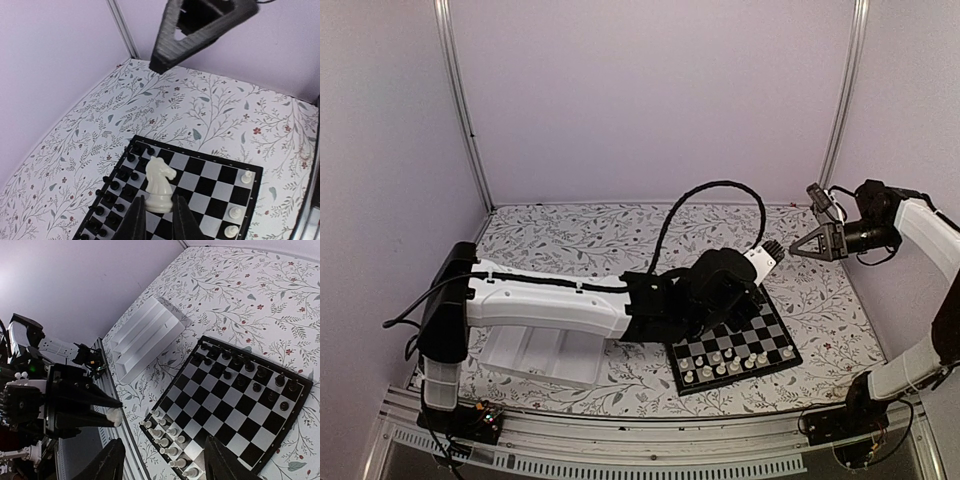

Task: Set up the chess pieces on the board
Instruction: Place the chess piece on the chessboard.

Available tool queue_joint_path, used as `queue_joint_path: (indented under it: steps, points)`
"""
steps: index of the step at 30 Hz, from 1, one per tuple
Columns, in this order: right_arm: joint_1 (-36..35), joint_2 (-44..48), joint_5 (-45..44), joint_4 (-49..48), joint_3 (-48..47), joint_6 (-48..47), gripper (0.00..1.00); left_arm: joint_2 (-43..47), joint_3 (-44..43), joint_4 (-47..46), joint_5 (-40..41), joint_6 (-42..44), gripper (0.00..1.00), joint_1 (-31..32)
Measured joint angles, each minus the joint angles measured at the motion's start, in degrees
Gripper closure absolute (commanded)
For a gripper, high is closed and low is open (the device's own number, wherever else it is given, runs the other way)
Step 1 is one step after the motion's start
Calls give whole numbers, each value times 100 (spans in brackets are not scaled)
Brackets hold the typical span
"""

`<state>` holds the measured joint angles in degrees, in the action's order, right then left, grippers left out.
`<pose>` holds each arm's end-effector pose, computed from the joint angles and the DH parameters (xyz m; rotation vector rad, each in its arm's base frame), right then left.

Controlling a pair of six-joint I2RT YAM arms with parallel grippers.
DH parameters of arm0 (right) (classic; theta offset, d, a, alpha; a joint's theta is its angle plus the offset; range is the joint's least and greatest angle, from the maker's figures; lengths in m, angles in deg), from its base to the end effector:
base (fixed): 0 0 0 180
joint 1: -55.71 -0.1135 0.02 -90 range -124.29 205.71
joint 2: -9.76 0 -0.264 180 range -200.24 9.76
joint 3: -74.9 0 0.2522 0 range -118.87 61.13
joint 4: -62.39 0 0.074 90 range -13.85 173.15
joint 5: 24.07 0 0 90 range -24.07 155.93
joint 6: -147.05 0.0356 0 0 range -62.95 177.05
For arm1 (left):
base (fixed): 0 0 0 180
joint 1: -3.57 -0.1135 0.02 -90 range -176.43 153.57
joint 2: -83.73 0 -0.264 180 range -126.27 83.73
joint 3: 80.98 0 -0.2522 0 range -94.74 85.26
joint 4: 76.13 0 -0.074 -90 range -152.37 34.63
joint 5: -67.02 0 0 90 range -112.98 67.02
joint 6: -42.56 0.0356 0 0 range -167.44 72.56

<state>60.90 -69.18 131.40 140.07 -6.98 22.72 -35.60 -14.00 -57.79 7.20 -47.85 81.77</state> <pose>0.2465 0.0101 0.2999 -0.7463 2.1084 1.2472 0.1188 -0.4811 0.2722 0.9521 1.7118 -0.3815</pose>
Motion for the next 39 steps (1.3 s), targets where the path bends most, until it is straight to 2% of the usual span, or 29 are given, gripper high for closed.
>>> queue_joint_path:
  steps: [6,18,29,33,39]
  points:
    - [-625,-160,101,317,-153,-195,44,-103,0,-96,269,85,83,-114]
    - [-1222,-916,262,514,-175,-306,54,-160,-15,-389,197,131,83,-122]
    - [-1464,-920,391,684,-232,-374,72,-264,-24,-387,160,131,83,-133]
    - [-1497,-920,380,678,-245,-387,82,-264,-24,-387,160,129,83,-133]
    - [-1506,-920,363,671,-247,-407,84,-264,-24,-387,173,127,83,-131]
